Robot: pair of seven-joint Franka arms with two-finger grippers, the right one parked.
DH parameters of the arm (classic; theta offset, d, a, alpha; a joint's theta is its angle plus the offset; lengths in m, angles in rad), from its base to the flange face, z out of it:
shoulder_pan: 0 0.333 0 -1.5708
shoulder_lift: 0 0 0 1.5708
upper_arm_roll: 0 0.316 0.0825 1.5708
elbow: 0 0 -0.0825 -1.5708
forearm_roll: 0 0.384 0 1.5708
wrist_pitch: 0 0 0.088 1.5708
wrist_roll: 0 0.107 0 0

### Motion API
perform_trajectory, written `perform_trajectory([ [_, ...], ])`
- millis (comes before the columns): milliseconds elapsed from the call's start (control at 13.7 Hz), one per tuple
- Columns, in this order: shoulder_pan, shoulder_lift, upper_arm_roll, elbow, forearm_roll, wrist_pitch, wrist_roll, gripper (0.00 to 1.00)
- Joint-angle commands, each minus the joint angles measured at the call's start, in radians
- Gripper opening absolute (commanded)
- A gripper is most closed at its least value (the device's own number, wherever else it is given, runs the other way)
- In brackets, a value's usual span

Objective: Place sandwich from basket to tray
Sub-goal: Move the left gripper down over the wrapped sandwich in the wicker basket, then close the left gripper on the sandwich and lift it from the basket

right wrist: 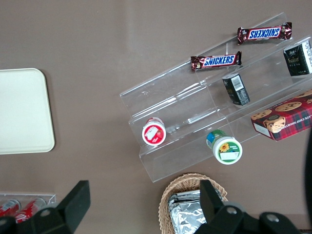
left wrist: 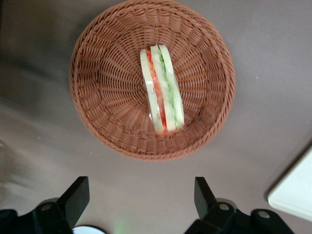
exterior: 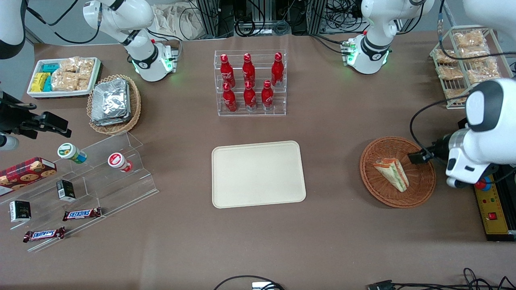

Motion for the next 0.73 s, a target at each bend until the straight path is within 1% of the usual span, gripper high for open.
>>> perform_trajectory([
  [0, 0.004, 0.071, -0.003, 0.018, 0.000, 0.040, -0.040, 0.96],
  [73, 0.004, 0.094, -0.003, 0.018, 0.000, 0.060, -0.042, 0.99],
  [219, 0.003, 0.144, -0.003, 0.014, 0.002, 0.118, -0.071, 0.99],
  [656, 0.003, 0.241, -0.003, 0.006, 0.002, 0.209, -0.082, 0.99],
])
